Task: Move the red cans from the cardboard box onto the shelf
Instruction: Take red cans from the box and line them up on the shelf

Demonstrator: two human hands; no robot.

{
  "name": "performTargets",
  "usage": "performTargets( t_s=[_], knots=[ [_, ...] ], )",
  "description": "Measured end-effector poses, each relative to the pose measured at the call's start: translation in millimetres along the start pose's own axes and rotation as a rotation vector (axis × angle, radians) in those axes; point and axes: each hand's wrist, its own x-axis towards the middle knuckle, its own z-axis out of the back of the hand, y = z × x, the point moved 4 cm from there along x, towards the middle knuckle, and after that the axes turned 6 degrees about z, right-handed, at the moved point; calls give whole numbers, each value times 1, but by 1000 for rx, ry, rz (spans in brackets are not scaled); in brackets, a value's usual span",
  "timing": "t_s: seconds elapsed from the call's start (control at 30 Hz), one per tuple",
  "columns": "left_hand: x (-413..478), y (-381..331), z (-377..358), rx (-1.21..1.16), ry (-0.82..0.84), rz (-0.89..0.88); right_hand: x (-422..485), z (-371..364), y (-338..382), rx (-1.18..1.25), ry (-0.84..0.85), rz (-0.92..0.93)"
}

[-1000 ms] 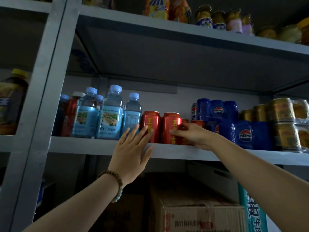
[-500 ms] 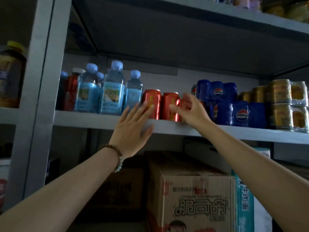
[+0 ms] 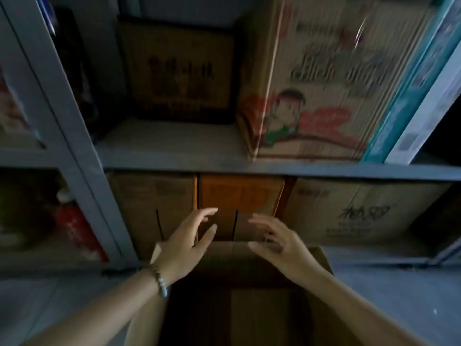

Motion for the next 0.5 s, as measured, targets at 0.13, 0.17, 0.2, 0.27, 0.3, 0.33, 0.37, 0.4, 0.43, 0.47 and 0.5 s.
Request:
performTargets(
  t_s=[0.13,0.17,0.2,0.27,0.3,0.33,0.37,0.4,0.43,0.47,0.5],
  knots=[
    [-51,81,-74,-13,314,327,-39,-74,-93,79,210,-300],
    [-62,94,-87,2,403,382,-49,-88,-109,90,274,-359],
    [-72,107,-97,18,486,427,-57,-100,-122,82,350,-399],
    [-89,125,-113,62,632,481,-73,-119,-139,50,521,-472],
    [-96,130,-118,86,693,500,-81,-129,-144,44,612,-502],
    [-102,137,-121,111,740,522,-89,-138,-149,38,700,-527],
    [-107,144,-123,134,781,546,-97,-148,-152,40,780,-541],
    [-112,150,-125,153,812,566,-105,-156,-155,33,847,-553],
    [-116,157,-127,166,832,577,-113,-164,-160,22,895,-563],
    [-122,162,-129,182,853,585,-120,-170,-163,11,923,-574],
    [-127,166,-132,201,877,593,-126,-175,-167,10,936,-586]
  ],
)
